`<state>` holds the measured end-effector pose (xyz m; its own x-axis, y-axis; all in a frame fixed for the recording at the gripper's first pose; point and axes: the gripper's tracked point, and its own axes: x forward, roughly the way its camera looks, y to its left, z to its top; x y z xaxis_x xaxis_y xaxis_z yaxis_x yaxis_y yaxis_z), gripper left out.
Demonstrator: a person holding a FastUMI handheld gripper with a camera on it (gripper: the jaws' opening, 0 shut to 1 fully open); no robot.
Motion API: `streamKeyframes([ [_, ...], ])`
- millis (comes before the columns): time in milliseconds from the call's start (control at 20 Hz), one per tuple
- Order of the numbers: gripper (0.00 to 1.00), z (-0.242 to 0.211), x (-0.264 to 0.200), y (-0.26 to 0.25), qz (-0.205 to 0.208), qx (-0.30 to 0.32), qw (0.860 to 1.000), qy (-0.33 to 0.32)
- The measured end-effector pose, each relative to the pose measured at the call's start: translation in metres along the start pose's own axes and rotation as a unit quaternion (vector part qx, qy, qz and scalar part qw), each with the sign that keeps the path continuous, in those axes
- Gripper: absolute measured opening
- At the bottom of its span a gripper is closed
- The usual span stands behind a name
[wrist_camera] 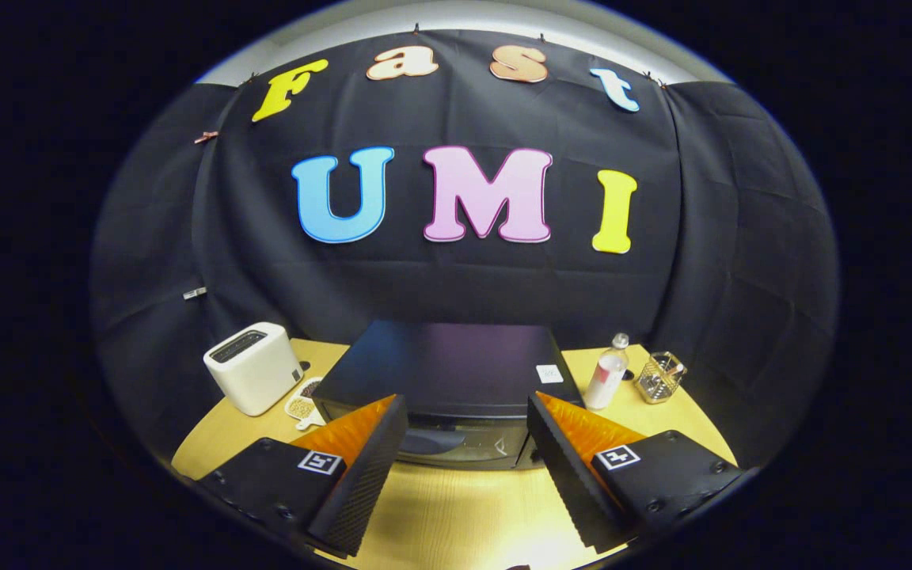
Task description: Open the toaster oven, put the food inside, and close the toaster oven door.
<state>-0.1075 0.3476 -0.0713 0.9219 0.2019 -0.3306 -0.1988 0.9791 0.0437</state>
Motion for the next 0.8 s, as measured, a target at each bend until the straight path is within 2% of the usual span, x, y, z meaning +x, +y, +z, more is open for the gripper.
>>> streamKeyframes([
  [100, 1.00, 0.021, -0.010, -0.017, -0.011, -0.014, 1.000, -0.025],
  [300, 1.00, 0.055, -0.030, -0.037, -0.017, 0.000, 0.998, -0.055],
  [800, 0.99, 0.109, -0.082, -0.096, -0.037, 0.023, 0.993, -0.105],
])
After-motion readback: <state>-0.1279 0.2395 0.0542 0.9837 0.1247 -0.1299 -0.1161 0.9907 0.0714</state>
